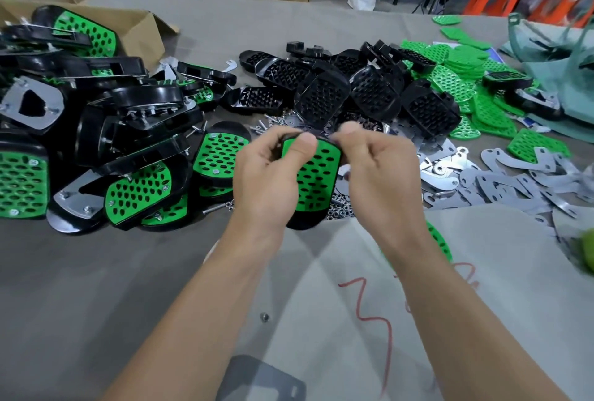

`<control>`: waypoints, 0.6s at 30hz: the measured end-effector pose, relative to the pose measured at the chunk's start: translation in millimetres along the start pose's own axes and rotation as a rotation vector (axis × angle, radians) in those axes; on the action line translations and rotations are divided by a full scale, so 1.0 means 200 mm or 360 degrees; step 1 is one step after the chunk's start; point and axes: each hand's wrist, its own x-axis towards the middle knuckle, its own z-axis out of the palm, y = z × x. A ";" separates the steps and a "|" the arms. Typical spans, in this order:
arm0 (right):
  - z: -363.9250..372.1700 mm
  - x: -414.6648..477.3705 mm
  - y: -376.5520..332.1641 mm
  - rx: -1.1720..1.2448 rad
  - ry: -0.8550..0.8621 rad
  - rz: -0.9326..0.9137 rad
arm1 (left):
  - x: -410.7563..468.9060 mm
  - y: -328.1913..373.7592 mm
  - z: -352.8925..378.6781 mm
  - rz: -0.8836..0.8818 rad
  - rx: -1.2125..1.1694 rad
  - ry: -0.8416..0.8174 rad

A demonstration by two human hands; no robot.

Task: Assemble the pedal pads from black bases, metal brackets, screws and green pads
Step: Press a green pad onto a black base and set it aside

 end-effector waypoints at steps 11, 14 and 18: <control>-0.07 -0.02 0.13 -0.1118 -0.0551 -0.0029 | -0.01 -0.06 -0.05 -0.0314 -0.0078 0.0136; -0.04 -0.03 0.15 -0.1103 -0.0534 0.0012 | 0.00 -0.06 -0.06 -0.0350 -0.0124 0.0191; -0.05 -0.01 0.17 -0.0673 -0.0347 0.0138 | 0.01 -0.05 -0.07 -0.0454 -0.0266 0.0185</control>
